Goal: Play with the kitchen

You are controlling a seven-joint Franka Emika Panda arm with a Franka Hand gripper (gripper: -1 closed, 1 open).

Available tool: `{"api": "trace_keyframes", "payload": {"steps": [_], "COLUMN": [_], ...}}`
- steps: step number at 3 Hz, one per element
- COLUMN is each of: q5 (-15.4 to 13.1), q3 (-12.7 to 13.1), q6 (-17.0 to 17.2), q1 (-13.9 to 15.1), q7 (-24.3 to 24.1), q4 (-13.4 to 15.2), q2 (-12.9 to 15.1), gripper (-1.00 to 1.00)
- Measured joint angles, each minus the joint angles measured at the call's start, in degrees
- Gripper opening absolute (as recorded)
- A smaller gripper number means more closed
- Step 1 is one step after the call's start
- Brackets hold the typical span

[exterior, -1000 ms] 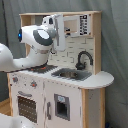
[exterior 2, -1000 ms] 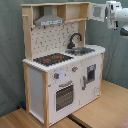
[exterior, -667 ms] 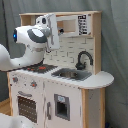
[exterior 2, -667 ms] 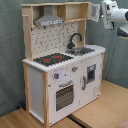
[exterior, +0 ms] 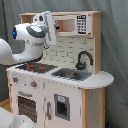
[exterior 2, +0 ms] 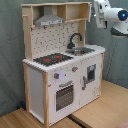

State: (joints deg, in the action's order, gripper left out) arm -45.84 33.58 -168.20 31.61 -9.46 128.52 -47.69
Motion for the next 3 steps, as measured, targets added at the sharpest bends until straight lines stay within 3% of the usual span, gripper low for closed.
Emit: {"api": "trace_keyframes", "payload": {"steps": [2,3], "q5": [0.0,0.0], "q3": [6.73,10.69], "q6": [-0.09,-0.09], "q1": [5.62,8.12], "q7": [-0.01,-0.01], "q4": [-7.63,-11.08], "q2": [5.35,6.38], "gripper": [-1.0,-1.0]}}
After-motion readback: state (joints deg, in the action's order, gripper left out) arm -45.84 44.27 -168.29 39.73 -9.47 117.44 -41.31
